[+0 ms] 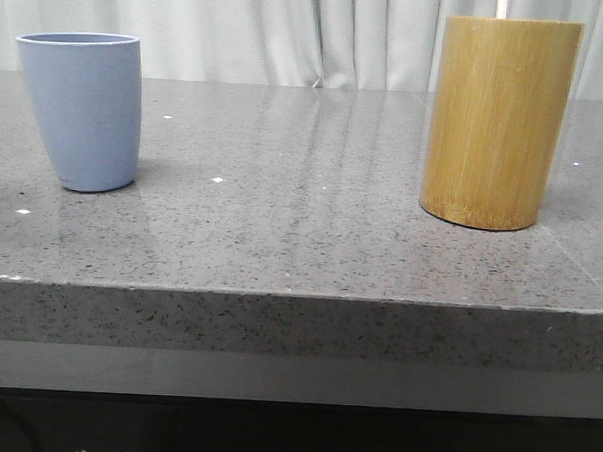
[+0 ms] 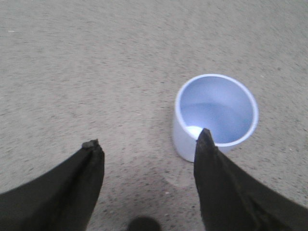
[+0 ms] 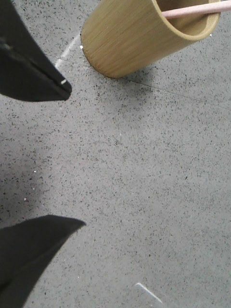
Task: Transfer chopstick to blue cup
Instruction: 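Reach the left gripper down to the light blue cup and grasp its rim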
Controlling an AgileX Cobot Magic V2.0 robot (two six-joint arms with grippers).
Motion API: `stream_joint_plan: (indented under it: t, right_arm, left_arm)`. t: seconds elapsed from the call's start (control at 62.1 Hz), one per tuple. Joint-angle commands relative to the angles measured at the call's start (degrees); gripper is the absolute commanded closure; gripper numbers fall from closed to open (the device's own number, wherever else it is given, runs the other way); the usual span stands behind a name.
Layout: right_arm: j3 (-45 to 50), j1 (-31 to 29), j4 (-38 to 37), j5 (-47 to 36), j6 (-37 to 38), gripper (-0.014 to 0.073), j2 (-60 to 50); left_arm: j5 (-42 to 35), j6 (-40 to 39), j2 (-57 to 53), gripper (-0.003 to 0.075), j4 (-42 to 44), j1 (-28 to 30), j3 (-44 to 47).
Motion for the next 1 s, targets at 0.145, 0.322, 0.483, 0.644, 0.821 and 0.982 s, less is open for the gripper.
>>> stream_joint_plan:
  t: [0.145,0.322,0.483,0.644,0.821,0.982]
  right_arm:
    - [-1.89,-0.37,-0.39,-3.50,-0.50,0.0078,0.01]
    - [-1.89,-0.37,-0.39,-3.50,-0.50,0.0078,0.01]
    - [-1.89,-0.37,-0.39,-3.50,-0.50,0.0078,0.01]
    - [-1.89,-0.37,-0.39,-3.50,-0.50,0.0078,0.01]
    - [-1.89,-0.37,-0.39,-3.50,-0.50,0.0078,0.01]
    - [-1.89,-0.37,-0.39,-3.50,-0.50,0.0078,0.01]
  left_arm:
    - [4.65,-0.01,11.10,0.0331,-0.73,-4.49,-11.45]
    - [9.48,-0.01,20.42,0.0332,-0.27,-4.73,-17.94]
    - [10.87,-0.01,27.49,0.0333,-0.11,-4.73,-21.85]
    - [12.28,-0.01,32.52,0.0333,0.28,-4.73,-24.01]
    - [13.69,-0.01,34.22,0.0347,0.28,-4.73,-24.55]
    - [14.14,-0.01,33.98,0.0470,0.28,-4.73,-24.63]
